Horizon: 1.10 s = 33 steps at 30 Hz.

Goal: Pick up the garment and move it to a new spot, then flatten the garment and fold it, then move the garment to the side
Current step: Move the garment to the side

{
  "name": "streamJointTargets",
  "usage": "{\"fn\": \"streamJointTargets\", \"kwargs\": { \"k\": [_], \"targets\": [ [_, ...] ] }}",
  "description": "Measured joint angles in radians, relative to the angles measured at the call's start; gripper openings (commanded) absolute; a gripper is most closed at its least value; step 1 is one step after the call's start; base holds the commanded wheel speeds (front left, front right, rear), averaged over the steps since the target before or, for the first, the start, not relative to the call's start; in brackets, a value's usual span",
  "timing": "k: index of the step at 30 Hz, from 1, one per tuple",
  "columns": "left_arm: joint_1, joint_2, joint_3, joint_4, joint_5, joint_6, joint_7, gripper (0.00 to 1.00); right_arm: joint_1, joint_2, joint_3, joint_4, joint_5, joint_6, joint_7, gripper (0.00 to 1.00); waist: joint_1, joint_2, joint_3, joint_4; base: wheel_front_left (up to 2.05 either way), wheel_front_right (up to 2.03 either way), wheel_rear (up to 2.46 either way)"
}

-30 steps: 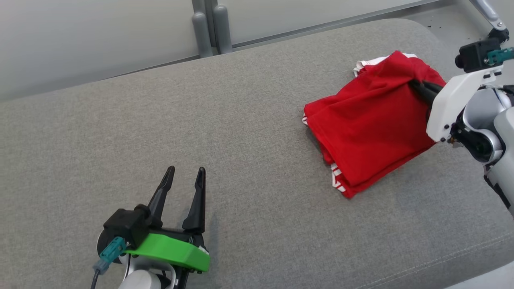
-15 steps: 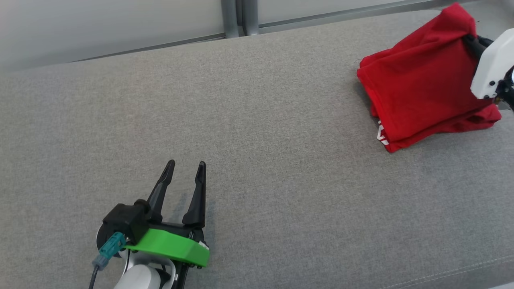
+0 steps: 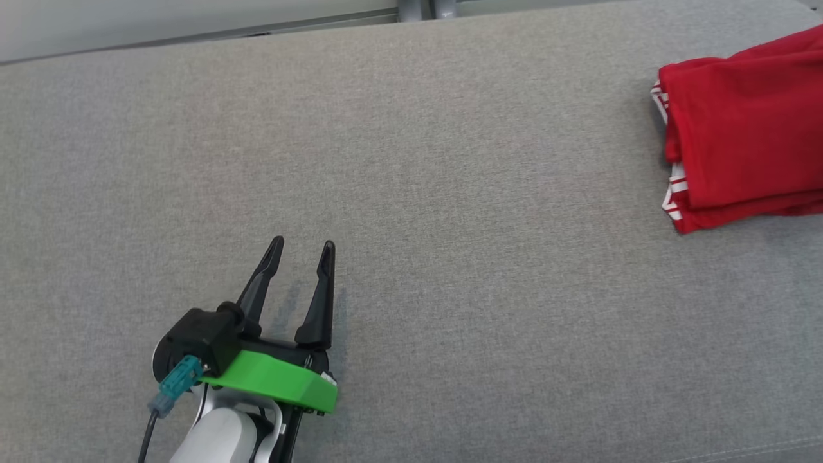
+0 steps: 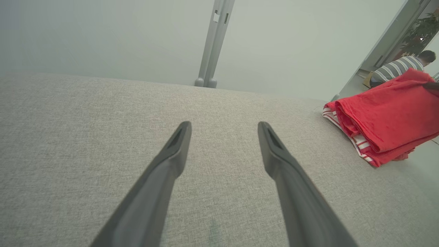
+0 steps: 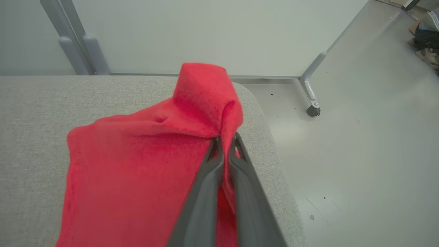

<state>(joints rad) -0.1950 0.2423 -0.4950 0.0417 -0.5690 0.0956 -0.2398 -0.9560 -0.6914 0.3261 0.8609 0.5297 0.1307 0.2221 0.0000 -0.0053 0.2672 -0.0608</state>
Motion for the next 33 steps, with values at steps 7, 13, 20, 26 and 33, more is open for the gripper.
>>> {"fn": "streamJointTargets", "kwargs": {
  "k": [7,13,20,26,33],
  "targets": [
    [-0.022,0.011,-0.015,-0.011,0.01,-0.001,0.02,1.0,-0.014,-0.008,-0.056,0.143,-0.109,0.0,-0.093,0.0,0.0,0.0,0.04,0.037,0.0,0.0,0.0],
    [-0.028,0.026,-0.021,-0.024,0.017,0.002,0.037,1.0,-0.023,-0.009,-0.106,0.249,-0.166,0.0,-0.153,0.0,0.0,0.0,0.07,0.072,0.0,0.0,0.0],
    [-0.028,0.044,-0.02,-0.044,0.019,0.01,0.049,1.0,-0.055,-0.007,-0.153,0.338,-0.244,0.0,-0.229,0.19,0.0,0.0,0.094,0.092,0.0,0.0,0.0],
    [-0.027,0.058,-0.019,-0.064,0.022,0.019,0.06,1.0,-0.074,0.008,-0.186,0.371,-0.301,0.0,-0.297,1.0,0.0001,0.0,0.106,0.089,0.0,0.0,0.0],
    [-0.027,0.072,-0.015,-0.08,0.025,0.03,0.071,1.0,-0.075,0.041,-0.211,0.392,-0.343,0.0,-0.339,1.0,0.0,0.0,0.115,0.075,0.0,0.0,0.0]
  ]
}}
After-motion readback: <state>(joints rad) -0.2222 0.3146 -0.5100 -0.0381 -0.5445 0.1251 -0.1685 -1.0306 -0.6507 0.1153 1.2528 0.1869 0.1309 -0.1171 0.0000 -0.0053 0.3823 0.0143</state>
